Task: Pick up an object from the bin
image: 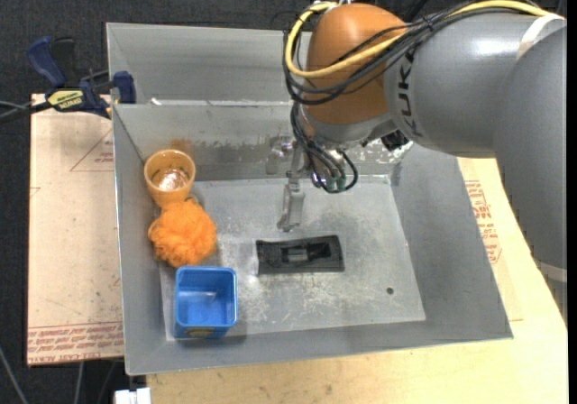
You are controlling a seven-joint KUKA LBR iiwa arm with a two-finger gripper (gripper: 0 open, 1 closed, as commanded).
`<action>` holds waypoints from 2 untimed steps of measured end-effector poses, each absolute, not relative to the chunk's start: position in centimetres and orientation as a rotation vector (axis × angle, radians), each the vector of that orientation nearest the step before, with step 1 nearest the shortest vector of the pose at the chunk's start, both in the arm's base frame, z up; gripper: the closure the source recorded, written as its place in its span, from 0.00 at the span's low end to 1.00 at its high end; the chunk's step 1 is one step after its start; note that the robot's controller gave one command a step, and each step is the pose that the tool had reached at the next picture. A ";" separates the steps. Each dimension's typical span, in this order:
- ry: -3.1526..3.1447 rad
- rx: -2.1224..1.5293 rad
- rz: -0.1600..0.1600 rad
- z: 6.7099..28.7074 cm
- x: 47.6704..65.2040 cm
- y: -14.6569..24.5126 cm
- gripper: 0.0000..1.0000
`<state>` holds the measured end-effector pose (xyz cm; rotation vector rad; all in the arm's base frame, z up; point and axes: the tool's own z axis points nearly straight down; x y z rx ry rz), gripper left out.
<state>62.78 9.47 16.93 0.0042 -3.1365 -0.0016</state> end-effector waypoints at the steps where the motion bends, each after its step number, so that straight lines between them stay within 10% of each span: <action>1: -3.143 0.002 -0.002 17.4 62.9 9.4 0.00; 2: -3.146 0.117 -0.006 15.0 61.3 6.8 0.00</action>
Offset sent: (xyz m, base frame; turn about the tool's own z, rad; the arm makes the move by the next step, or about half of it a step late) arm -0.0543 -0.0949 -0.0806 -0.2142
